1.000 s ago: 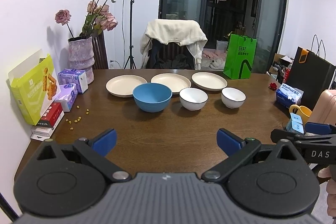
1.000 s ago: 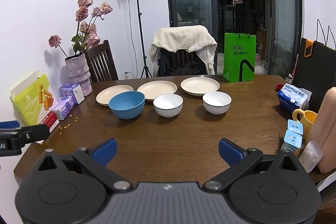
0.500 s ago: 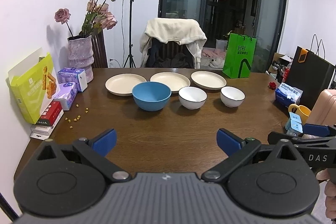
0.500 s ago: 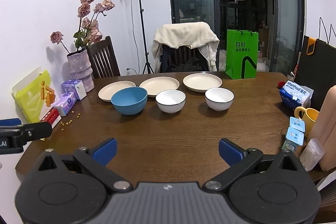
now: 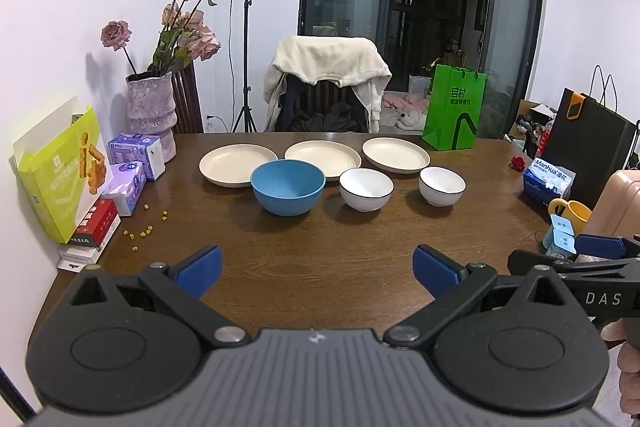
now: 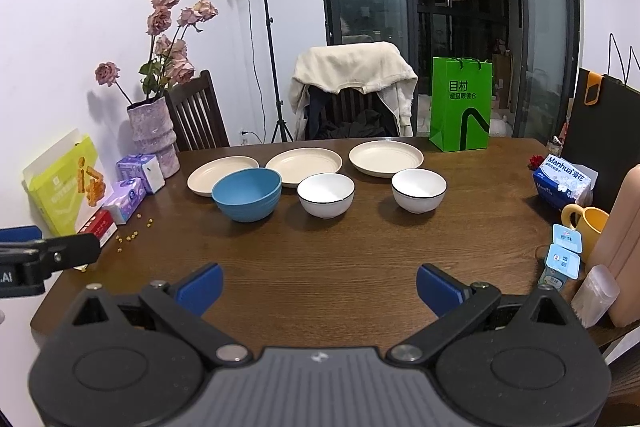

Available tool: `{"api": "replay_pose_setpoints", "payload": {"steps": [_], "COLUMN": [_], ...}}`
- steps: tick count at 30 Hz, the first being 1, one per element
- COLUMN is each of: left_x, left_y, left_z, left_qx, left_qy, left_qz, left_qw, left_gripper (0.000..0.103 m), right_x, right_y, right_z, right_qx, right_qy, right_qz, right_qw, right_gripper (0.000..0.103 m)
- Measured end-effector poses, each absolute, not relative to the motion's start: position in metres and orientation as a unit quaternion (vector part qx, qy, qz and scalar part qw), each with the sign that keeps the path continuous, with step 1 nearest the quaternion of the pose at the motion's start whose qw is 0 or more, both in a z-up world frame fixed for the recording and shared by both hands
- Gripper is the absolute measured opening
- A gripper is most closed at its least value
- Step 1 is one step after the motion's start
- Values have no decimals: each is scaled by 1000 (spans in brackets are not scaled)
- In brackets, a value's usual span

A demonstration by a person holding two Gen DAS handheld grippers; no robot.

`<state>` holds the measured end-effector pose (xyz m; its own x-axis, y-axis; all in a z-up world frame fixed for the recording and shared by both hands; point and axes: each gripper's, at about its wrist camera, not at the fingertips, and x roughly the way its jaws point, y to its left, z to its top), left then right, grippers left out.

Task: Organize plates and bowls

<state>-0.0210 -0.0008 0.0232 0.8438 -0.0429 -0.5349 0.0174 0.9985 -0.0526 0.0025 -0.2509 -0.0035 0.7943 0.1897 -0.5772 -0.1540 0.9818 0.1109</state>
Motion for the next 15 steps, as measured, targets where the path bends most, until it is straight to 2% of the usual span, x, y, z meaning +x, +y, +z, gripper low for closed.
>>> {"api": "replay_pose_setpoints", "payload": {"steps": [15], "left_x": [-20], "left_y": [10], "left_z": [27], "left_qx": [-22], "left_qy": [276], "left_qz": [-10], "left_qw": [961], "left_gripper": [103], "right_x": [6], "right_y": [-245], "right_z": [-2], "right_qx": [27], "right_qy": [305], "right_qz": [100], "right_qw": [947], "right_gripper": [103]}}
